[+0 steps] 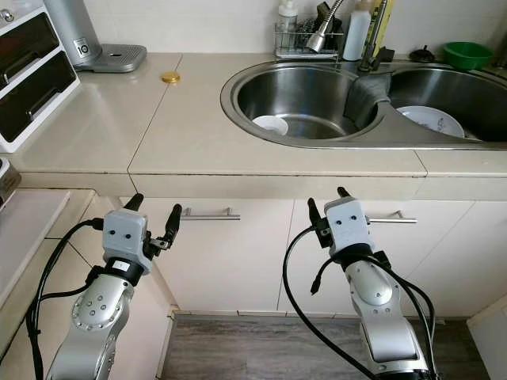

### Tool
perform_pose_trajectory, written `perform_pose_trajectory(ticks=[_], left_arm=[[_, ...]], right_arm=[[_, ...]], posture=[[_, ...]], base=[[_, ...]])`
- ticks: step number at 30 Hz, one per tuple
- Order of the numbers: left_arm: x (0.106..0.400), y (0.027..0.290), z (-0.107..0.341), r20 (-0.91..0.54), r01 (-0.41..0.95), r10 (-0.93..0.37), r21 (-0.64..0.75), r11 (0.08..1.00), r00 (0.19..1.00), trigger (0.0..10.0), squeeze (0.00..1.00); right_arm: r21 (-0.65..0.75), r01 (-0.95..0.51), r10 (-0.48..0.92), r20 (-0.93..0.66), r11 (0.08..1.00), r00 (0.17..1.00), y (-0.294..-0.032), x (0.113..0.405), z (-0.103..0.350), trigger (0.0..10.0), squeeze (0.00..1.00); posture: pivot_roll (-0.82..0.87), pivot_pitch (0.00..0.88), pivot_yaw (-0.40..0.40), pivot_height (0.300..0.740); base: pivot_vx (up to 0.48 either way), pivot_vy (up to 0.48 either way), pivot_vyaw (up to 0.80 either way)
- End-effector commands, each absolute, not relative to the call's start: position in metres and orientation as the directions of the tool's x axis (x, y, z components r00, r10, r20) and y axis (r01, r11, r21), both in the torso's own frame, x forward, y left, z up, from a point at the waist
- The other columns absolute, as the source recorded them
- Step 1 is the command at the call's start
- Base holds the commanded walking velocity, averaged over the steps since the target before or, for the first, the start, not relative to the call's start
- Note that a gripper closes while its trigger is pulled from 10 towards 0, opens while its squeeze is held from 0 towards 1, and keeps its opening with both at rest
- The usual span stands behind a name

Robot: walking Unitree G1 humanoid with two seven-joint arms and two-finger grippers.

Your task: Kitchen organization

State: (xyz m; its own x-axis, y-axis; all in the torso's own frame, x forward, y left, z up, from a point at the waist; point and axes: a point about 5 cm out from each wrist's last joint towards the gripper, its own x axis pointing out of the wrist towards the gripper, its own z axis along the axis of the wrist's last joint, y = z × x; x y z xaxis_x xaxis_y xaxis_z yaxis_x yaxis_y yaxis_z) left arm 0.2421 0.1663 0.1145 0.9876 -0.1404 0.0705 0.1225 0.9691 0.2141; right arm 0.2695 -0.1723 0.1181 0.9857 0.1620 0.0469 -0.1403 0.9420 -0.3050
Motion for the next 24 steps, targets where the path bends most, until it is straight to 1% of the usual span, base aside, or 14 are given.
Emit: perform_pose_trajectory(ticks=[1,24], left_arm=[[0.2422,0.1662,0.1112,0.055,0.138,-0.154,0.217,0.966,0.987,10.0,0.0],[0.2432,0.1655,0.1113,0.055,0.139,-0.154,0.21,0.968,0.987,10.0,0.0]], right_arm=[[-0.297,-0.146,0.169,0.051,0.944,0.984,-0.1714,0.2691,0.1179,10.0,0.0],[-0.303,-0.143,0.166,0.053,0.942,0.985,-0.1719,0.2695,0.1192,10.0,0.0]], posture=[[-0.03,0.004,-0.011,0.74],[-0.03,0.014,-0.013,0.74]], base=[[0.0,0.0,0.0],[0.0,0.0,0.0]])
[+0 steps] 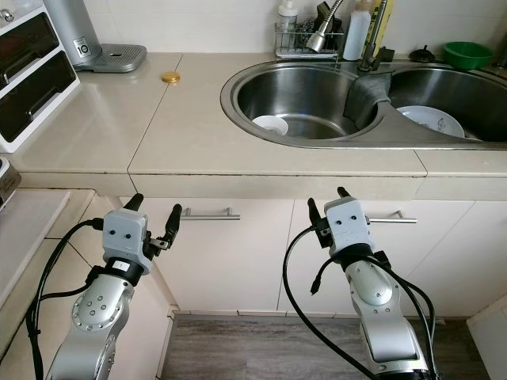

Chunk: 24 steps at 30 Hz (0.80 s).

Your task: Kitchen organization

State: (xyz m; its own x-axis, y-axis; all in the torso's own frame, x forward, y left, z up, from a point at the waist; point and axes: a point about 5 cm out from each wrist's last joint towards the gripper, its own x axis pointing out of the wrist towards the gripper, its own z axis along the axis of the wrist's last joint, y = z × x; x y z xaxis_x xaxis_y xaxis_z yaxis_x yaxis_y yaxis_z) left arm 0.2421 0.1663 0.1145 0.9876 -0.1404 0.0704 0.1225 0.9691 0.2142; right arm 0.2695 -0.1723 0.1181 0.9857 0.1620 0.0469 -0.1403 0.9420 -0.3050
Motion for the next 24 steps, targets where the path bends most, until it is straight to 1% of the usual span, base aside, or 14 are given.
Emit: perform_pose_trajectory(ticks=[1,24], left_arm=[[0.2433,0.1655,0.1114,0.055,0.14,-0.154,0.21,0.968,0.986,10.0,0.0],[0.2438,0.1654,0.1112,0.054,0.141,-0.155,0.209,0.968,0.986,10.0,0.0]], right_arm=[[-0.303,-0.143,0.167,0.053,0.942,0.985,-0.1719,0.2696,0.1193,10.0,0.0],[-0.32,-0.132,0.153,0.043,0.938,0.987,-0.1728,0.2706,0.1183,10.0,0.0]], posture=[[-0.03,0.014,-0.014,0.74],[-0.03,0.014,-0.014,0.74]], base=[[0.0,0.0,0.0],[0.0,0.0,0.0]])
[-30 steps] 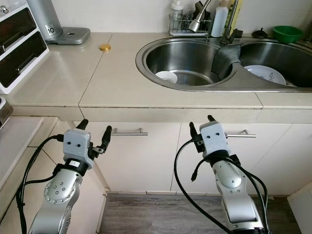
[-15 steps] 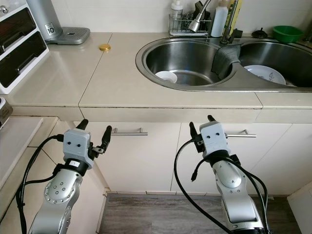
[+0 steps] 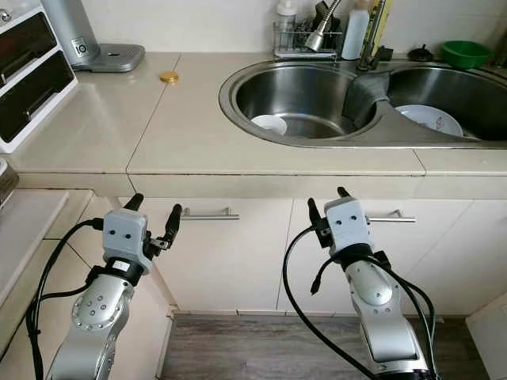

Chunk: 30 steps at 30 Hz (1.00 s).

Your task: Kitchen organization

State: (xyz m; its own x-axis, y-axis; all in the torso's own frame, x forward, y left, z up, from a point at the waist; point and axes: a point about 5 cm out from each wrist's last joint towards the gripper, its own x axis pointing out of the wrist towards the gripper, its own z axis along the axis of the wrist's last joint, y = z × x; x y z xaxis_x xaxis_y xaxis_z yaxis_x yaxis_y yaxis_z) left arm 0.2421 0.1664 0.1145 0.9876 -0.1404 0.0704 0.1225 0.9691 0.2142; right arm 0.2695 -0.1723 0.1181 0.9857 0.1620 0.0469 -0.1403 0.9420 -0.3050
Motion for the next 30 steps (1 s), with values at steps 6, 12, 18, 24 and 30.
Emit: perform_pose_trajectory(ticks=[6,12,18,24,30], left_arm=[[0.2438,0.1654,0.1112,0.054,0.141,-0.155,0.209,0.968,0.986,10.0,0.0],[0.2438,0.1654,0.1112,0.054,0.141,-0.155,0.209,0.968,0.986,10.0,0.0],[0.2441,0.1651,0.1111,0.053,0.147,-0.161,0.21,0.967,0.985,10.0,0.0],[0.2442,0.1648,0.1104,0.051,0.15,-0.164,0.21,0.966,0.985,10.0,0.0],[0.2445,0.1646,0.1101,0.052,0.152,-0.166,0.21,0.966,0.985,10.0,0.0]], right_arm=[[-0.32,-0.132,0.153,0.043,0.938,0.987,-0.1728,0.2706,0.1183,10.0,0.0],[-0.32,-0.132,0.153,0.043,0.938,0.987,-0.1728,0.2706,0.1183,10.0,0.0],[-0.306,-0.142,0.164,0.047,0.941,0.985,-0.1716,0.2701,0.1187,10.0,0.0],[-0.298,-0.145,0.168,0.053,0.943,0.984,-0.1711,0.2696,0.1188,10.0,0.0],[-0.299,-0.147,0.17,0.052,0.943,0.984,-0.171,0.2697,0.1186,10.0,0.0]], posture=[[-0.03,0.014,-0.014,0.74],[-0.03,0.014,-0.014,0.74],[-0.04,0.016,-0.012,0.74],[-0.03,0.012,-0.013,0.74],[-0.03,0.012,-0.013,0.74]], base=[[0.0,0.0,0.0],[0.0,0.0,0.0],[0.0,0.0,0.0],[0.0,0.0,0.0],[0.0,0.0,0.0]])
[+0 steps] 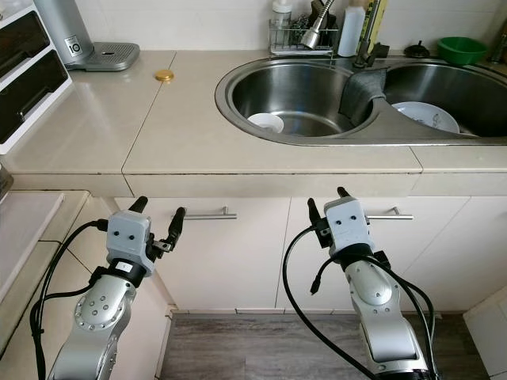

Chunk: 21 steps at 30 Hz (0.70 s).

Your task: Kitchen organization

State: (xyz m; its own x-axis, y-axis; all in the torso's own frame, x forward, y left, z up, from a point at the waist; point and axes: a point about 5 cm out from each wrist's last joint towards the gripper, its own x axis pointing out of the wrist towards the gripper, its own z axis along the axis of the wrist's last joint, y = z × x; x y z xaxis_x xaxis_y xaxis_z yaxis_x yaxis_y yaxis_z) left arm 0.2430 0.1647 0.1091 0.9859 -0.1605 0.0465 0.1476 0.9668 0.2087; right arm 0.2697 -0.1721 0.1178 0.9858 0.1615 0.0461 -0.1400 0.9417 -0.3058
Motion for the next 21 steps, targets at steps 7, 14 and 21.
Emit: perform_pose_trajectory(ticks=[7,14,21], left_arm=[[0.2443,0.1645,0.1096,0.051,0.153,-0.167,0.212,0.965,0.985,10.0,0.0],[0.2436,0.1646,0.109,0.052,0.15,-0.164,0.211,0.966,0.985,10.0,0.0],[0.2437,0.1646,0.1087,0.051,0.151,-0.165,0.211,0.966,0.985,10.0,0.0]], right_arm=[[-0.299,-0.147,0.169,0.052,0.943,0.984,-0.1708,0.2695,0.1179,10.0,0.0],[-0.296,-0.154,0.176,0.049,0.943,0.983,-0.1701,0.2697,0.117,10.0,0.0],[-0.293,-0.158,0.179,0.047,0.943,0.983,-0.1695,0.27,0.1166,10.0,0.0]], posture=[[-0.03,0.006,-0.012,0.74],[-0.03,0.0,-0.015,0.74],[-0.03,0.0,-0.014,0.74]], base=[[0.0,0.0,0.0],[0.0,0.0,0.0],[0.0,0.0,0.0]])
